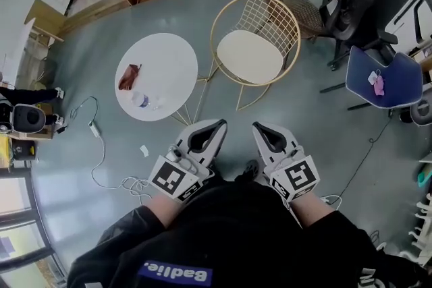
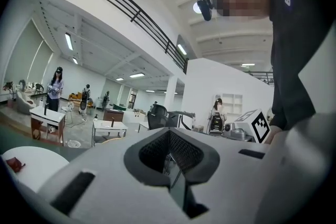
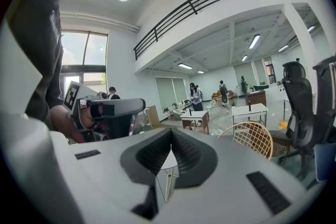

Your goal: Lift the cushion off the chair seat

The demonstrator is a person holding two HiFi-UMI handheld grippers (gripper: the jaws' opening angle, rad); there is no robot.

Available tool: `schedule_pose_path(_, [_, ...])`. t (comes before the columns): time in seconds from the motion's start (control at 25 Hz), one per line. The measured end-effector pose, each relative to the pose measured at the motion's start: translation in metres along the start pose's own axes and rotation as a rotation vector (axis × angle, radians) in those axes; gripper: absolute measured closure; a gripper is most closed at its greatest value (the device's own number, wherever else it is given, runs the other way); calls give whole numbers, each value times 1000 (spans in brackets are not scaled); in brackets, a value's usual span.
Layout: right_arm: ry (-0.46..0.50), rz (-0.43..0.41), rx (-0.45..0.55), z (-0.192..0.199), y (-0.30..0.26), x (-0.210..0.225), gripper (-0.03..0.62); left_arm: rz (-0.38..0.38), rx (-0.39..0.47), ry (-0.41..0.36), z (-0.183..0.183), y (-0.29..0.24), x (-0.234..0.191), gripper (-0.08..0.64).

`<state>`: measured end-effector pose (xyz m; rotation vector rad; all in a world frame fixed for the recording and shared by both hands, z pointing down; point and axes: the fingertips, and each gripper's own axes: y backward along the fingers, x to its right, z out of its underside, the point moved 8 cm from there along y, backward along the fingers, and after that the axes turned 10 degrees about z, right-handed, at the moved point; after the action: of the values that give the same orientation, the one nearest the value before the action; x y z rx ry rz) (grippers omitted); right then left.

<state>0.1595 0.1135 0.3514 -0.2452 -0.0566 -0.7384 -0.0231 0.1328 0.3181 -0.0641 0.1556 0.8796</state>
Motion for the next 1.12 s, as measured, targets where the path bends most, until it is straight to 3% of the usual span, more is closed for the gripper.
schedule_pose_path(0.2, [29, 41, -26, -4, -35, -4, 566, 31, 21, 6, 0, 6, -38, 546])
schedule_pose_path(0.6, [3, 246, -92, 17, -124, -3, 566, 132, 4, 40, 7, 12, -136, 546])
schedule_pose_path(0.8, [8, 287, -139, 45, -151, 25, 566, 146, -18, 45, 20, -15, -153, 546])
schedule_pose_path(1.12, [79, 300, -272, 131, -200, 92, 565, 80, -44, 70, 60, -58, -178, 546])
